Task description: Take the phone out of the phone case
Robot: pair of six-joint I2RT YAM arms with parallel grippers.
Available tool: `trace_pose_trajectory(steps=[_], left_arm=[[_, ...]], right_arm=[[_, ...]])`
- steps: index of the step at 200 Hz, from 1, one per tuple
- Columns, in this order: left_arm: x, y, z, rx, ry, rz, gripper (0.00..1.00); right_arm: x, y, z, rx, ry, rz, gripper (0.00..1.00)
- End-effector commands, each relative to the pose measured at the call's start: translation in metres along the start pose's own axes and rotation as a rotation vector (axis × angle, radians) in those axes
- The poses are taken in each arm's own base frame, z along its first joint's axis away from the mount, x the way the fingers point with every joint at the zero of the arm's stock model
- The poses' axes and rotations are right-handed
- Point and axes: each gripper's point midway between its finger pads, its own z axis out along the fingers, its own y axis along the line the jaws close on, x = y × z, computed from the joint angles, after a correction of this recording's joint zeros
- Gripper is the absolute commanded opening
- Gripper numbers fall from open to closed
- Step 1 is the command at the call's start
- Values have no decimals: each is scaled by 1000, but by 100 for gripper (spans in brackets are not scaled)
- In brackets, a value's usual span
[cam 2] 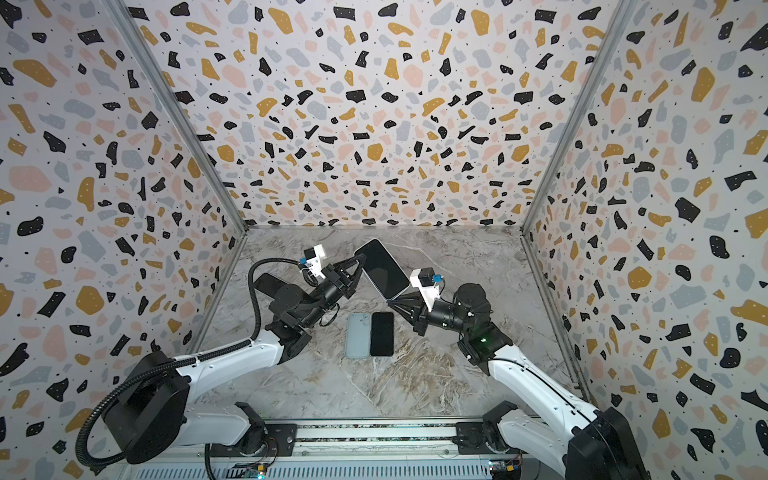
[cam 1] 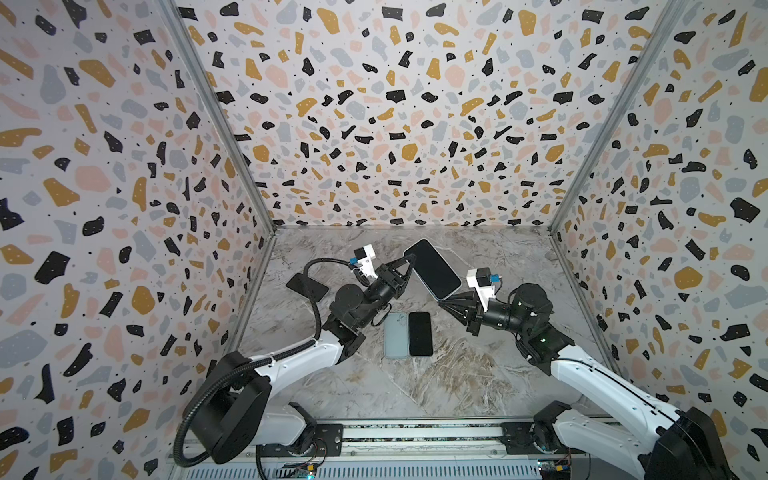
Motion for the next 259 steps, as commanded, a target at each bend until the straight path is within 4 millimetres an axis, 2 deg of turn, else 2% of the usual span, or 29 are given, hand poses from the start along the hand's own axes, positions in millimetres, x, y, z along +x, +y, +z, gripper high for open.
trace_pose_trajectory(steps=[1,21,33,49,60,80,100,124,143,166,185,196,259], left_arm=[[24,-31,3,89,118,25,0],[26,-32,4,97,132,23,0],[28,-31,3,101,142,28,0],[28,-29,1,104,149,43,0],[27,-27,0,103,153,53,0],[20,-23,0,103,162,91,0],[18,-24,1,135,183,123,0],[18,-28,2,192,202,143,0],[24,-33,3,252,236,157,0],[27,-41,-1,346,249,126,0],[28,-44,-3,390,252,114,0],[28,-47,-6,418,247,109,0],[33,-54,-7,471,259,98,0]], right_arm=[[-22,-11,1,80,-41,-99,7],[-22,-13,2,84,-40,-84,7],[-23,-13,1,88,-53,-70,11],[-22,-17,-5,113,-59,-16,24],[-17,-18,-11,107,-50,32,39],[-11,-22,-24,129,-36,103,56],[-7,-17,-37,119,-35,159,66],[-8,-3,-52,77,-62,213,69],[-17,4,-65,55,-110,244,71],[-31,-1,-80,57,-166,314,71],[-30,-16,-87,81,-171,402,71],[-30,-16,-89,61,-183,422,71],[-32,8,-85,-126,-248,453,63]])
